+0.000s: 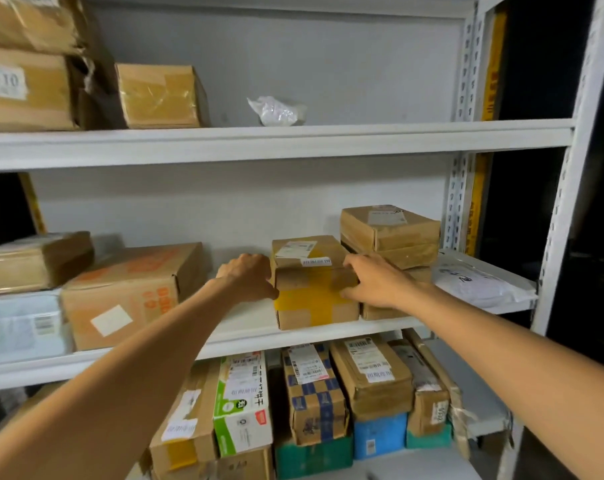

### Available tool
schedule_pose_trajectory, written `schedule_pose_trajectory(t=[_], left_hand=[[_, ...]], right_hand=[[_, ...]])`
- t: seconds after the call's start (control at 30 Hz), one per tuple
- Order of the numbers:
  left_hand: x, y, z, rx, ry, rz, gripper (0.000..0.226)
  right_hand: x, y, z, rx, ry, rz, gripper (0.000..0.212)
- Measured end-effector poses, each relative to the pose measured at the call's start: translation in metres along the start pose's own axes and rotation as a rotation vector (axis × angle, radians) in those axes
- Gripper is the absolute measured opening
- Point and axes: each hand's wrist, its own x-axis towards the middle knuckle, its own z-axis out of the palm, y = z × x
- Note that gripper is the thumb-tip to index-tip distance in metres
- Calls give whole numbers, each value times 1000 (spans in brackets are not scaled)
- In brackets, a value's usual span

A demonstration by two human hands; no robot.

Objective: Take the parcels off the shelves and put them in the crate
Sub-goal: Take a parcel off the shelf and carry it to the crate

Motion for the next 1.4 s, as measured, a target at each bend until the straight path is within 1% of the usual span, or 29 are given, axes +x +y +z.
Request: schedule_pose_trajectory(t=[0.07, 0.1, 0.2, 0.27, 0.33, 0.43, 0.5, 0.53, 0.6, 0.63, 0.7, 0.77, 0.87, 1.03, 1.1, 1.2, 1.27, 1.3, 1.37, 1.4], left_hand=[[9, 2, -2, -59, 22, -27, 49], [15, 4, -1, -94, 23, -34, 51], [34, 11, 8, -279, 29, -76, 56], [45, 15, 12, -399, 26, -122, 57], [53, 15, 15, -483, -15, -153, 54], [59, 13, 22, -617, -128, -175, 54], [60, 10, 29, -830, -197, -213, 58], [60, 8, 32, -925, -187, -225, 61], [58, 6, 35, -1037, -144, -268, 72], [56, 5, 35, -1058, -142, -281, 72], [54, 1, 34, -1072, -174, -275, 57], [53, -5, 32, -1083, -219, -249, 44], [50, -16, 31, -1096, -214, -238, 36], [41, -27, 33, -1212, -123, -276, 31], [37, -29, 36, -1228, -82, -299, 30], [32, -35, 42, -1237, -38, -323, 30], [28, -44, 47, -1243, -29, -320, 31], [26, -48, 49, -1232, -33, -301, 31], [26, -52, 50, -1183, -35, -245, 36], [29, -52, 50, -1147, -29, -228, 39]], right_hand=[[10, -3, -2, 17, 61, 5, 59], [15, -5, -1, 35, 65, 11, 64], [32, -11, 4, 77, 23, 61, 83], [43, -15, 8, 107, -16, 120, 84], [50, -15, 13, 117, -60, 175, 83], [58, -11, 21, 102, -80, 207, 74], [63, -10, 28, 79, -50, 208, 59], [67, -12, 30, 73, -34, 213, 53], [71, -15, 32, 89, -12, 242, 41], [72, -16, 32, 110, 0, 262, 37], [71, -17, 31, 159, 45, 299, 39], [67, -21, 31, 193, 80, 336, 47], [64, -32, 37, 210, 117, 375, 55], [59, -52, 40, 226, 126, 397, 46], [55, -55, 42, 253, 154, 418, 44], [50, -54, 43, 273, 225, 430, 46], [50, -50, 44, 276, 254, 430, 44], [52, -46, 43, 307, 257, 432, 42], [57, -40, 40, 434, 218, 448, 49], [60, -38, 39, 497, 183, 451, 49]])
